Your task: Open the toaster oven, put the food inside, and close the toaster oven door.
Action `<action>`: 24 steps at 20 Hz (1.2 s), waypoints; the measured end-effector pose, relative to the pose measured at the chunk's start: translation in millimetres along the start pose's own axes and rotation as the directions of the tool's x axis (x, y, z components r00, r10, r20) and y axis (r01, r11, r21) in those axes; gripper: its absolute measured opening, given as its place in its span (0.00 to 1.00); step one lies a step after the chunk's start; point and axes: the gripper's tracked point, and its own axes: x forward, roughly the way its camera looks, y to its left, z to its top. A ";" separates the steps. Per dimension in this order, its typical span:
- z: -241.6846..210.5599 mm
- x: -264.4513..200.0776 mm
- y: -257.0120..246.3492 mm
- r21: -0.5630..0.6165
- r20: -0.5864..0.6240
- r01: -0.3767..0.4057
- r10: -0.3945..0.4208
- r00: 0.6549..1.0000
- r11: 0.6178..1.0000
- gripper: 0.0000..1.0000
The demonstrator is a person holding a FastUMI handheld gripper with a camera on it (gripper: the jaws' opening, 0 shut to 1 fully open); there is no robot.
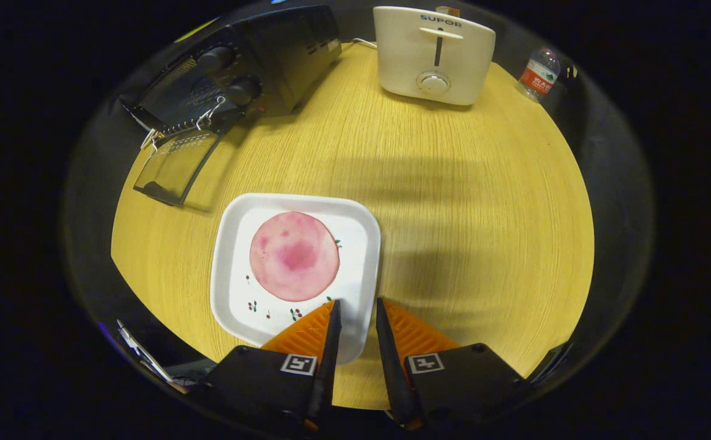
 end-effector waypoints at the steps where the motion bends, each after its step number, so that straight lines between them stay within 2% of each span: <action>1: 1.2 0.0 -1.4 0.026 0.003 -0.014 0.014 1.000 1.000 0.29; 4: 0.7 -1.2 -2.4 0.074 -0.009 -0.029 0.030 1.000 0.997 0.16; 7: 2.1 -0.4 -3.3 0.109 -0.014 -0.105 0.107 0.994 0.989 0.04; 11: -0.1 -2.4 -3.0 0.197 -0.030 -0.153 0.162 0.986 0.968 0.02; 15: -4.7 -4.0 -2.6 0.246 -0.002 -0.177 0.183 0.983 0.953 0.02; 17: -9.4 -6.7 1.1 0.318 0.025 -0.222 0.226 0.974 0.922 0.02; 20: -19.4 -7.1 4.1 0.438 0.077 -0.293 0.289 0.954 0.850 0.02; 24: -23.7 -16.3 4.7 0.549 0.161 -0.358 0.324 0.932 0.755 0.02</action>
